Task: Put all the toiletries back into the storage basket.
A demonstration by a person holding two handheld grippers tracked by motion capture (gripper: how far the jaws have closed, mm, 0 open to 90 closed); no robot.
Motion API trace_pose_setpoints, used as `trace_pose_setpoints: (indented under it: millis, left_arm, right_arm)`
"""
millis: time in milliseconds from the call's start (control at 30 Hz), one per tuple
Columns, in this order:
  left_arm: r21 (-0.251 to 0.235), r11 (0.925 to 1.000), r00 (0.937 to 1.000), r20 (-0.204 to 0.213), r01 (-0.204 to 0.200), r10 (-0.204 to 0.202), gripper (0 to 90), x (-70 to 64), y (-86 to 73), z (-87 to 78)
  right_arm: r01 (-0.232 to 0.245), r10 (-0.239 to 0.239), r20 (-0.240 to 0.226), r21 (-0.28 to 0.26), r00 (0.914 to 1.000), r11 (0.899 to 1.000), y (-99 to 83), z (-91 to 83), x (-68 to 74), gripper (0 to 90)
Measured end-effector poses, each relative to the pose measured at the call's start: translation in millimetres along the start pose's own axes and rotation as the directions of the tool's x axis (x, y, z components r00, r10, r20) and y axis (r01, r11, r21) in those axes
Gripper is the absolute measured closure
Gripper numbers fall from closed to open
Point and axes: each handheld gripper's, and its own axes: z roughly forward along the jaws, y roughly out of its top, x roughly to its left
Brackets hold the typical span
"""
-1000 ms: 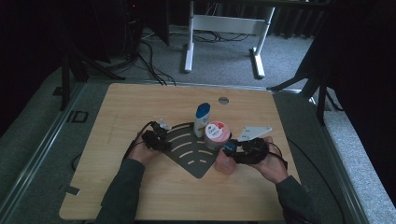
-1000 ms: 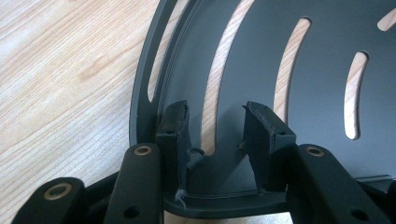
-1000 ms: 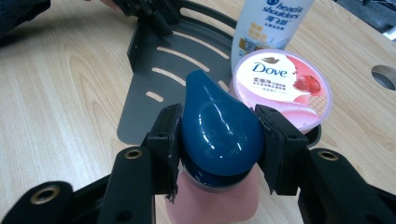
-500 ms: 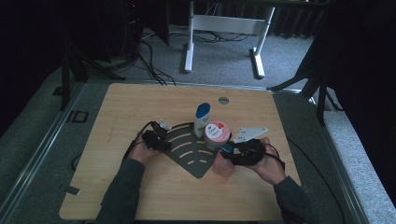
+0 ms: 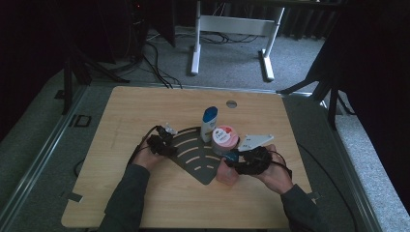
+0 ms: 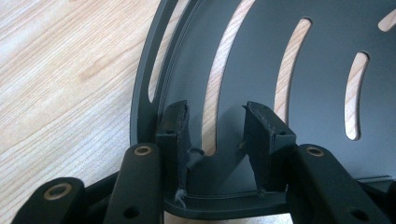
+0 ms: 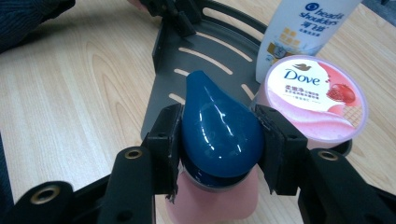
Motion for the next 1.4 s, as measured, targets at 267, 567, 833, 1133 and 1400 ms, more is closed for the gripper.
trace_pose_setpoints:
  millis: [267, 567, 833, 1133, 1400]
  left_arm:
    - [-0.002, 1.0, 1.0, 0.002, 0.002, -0.002, 60.4, 0.2, -0.1, 0.0]
    - [-0.004, 1.0, 1.0, 0.003, 0.005, -0.005, 60.4, 0.3, -0.1, 0.1]
    - [-0.005, 1.0, 1.0, 0.004, 0.006, -0.006, 60.4, 0.5, -0.2, 0.1]
    - [-0.005, 1.0, 1.0, 0.005, 0.007, -0.007, 60.5, 0.7, -0.2, 0.1]
    - [-0.007, 1.0, 1.0, 0.006, 0.007, -0.007, 60.4, 0.9, -0.1, 0.2]
  right_arm:
    - [0.011, -0.011, -0.011, -0.001, 0.9999, 1.0, 6.7, 7.6, 4.2, 54.0]
    - [0.017, -0.018, -0.02, -0.015, 0.9996, 1.0, 15.5, 14.7, 8.1, 54.0]
    - [0.026, -0.026, -0.025, -0.019, 0.9993, 0.999, 23.8, 23.5, 11.5, 53.9]
    - [0.011, -0.012, -0.025, -0.026, 0.9996, 1.0, 29.0, 32.2, 12.3, 54.0]
    - [0.004, -0.005, -0.024, -0.029, 0.9997, 1.0, 35.1, 39.1, 11.8, 53.9]
